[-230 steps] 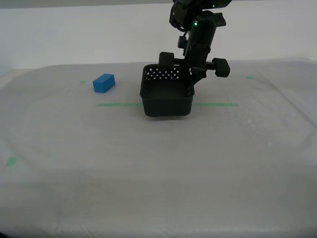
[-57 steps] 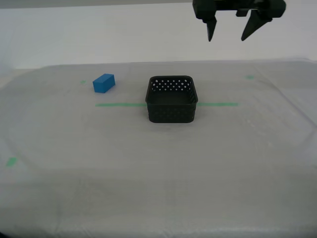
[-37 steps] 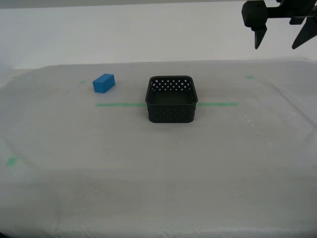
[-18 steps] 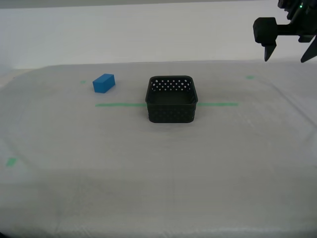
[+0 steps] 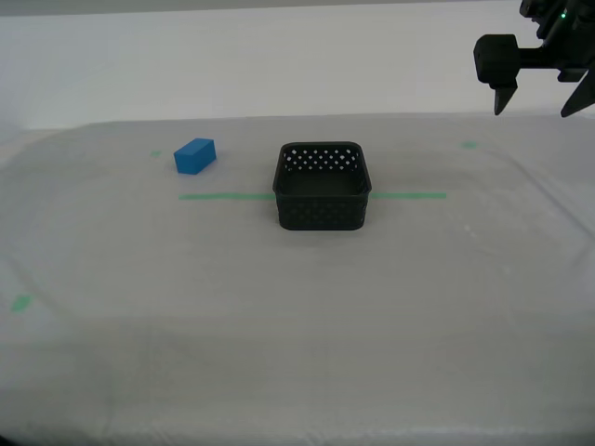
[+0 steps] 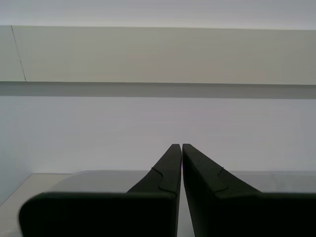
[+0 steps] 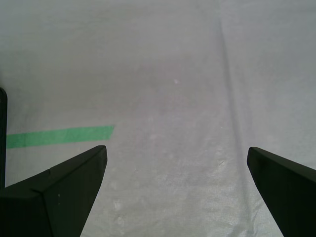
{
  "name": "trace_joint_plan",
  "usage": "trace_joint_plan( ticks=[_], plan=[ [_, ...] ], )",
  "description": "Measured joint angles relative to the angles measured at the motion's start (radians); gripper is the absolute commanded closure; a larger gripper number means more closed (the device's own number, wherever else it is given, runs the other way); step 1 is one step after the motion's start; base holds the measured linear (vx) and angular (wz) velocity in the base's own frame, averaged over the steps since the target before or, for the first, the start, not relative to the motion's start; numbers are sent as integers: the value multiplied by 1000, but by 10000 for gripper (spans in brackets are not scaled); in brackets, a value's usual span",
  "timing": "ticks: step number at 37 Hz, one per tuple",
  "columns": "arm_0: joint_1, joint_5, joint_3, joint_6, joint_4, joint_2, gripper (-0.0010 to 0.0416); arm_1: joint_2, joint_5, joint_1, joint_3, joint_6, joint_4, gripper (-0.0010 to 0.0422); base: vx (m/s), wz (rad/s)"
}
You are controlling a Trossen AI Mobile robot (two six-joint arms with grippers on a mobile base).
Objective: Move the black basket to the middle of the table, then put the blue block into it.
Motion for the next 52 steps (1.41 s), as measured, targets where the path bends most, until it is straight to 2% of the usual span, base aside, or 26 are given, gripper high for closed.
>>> trace_joint_plan(
  ticks=[46, 52],
  plan=[
    [-2, 0, 0, 0, 8, 0, 7, 0, -5, 0, 2, -1, 2, 412, 0, 0],
    [0, 0, 0, 0, 8, 0, 7, 0, -11, 1, 2, 13, 0, 412, 0, 0]
  ],
)
